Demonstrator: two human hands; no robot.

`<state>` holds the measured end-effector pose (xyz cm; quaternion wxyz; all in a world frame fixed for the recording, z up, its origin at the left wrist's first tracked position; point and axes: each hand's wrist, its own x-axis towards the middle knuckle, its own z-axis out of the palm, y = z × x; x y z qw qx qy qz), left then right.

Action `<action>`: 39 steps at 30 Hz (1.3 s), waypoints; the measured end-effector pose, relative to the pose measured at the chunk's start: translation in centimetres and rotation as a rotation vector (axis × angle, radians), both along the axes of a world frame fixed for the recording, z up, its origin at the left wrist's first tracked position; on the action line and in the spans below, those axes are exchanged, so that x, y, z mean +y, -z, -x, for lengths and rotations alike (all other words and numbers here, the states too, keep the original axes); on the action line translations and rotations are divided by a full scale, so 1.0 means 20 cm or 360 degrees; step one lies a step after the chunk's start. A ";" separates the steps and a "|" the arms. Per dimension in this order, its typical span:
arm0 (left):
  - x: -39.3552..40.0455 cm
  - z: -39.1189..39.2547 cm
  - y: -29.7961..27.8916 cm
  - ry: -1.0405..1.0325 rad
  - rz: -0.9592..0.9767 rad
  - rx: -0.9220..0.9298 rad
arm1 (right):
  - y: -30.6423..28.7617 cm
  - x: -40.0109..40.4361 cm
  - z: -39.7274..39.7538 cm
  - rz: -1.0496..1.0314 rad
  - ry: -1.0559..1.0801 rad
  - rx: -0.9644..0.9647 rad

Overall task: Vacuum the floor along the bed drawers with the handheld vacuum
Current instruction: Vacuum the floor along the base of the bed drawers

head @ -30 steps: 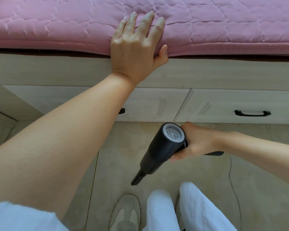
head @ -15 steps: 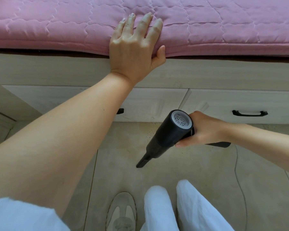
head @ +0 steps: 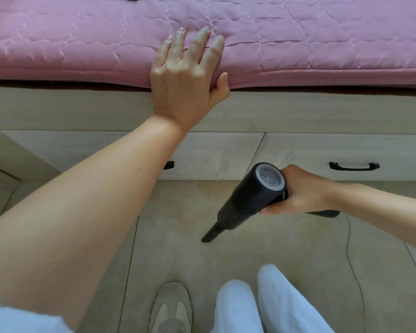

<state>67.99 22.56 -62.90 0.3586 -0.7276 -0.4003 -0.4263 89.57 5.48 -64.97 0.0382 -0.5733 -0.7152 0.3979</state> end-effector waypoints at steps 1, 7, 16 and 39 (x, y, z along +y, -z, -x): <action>0.00 0.00 0.00 -0.0010 -0.0003 0.0000 | 0.00 0.00 0.00 -0.0033 0.0020 0.0001; 0.00 0.00 0.00 -0.0010 -0.0011 -0.0005 | 0.01 0.01 0.02 -0.0049 -0.0008 0.0006; 0.00 -0.03 -0.01 -0.0032 0.0008 -0.0054 | 0.04 0.08 0.01 -0.0243 0.0052 0.0040; -0.05 -0.23 -0.05 0.0090 0.0185 0.0001 | 0.00 0.08 -0.17 0.0112 -0.0176 0.0046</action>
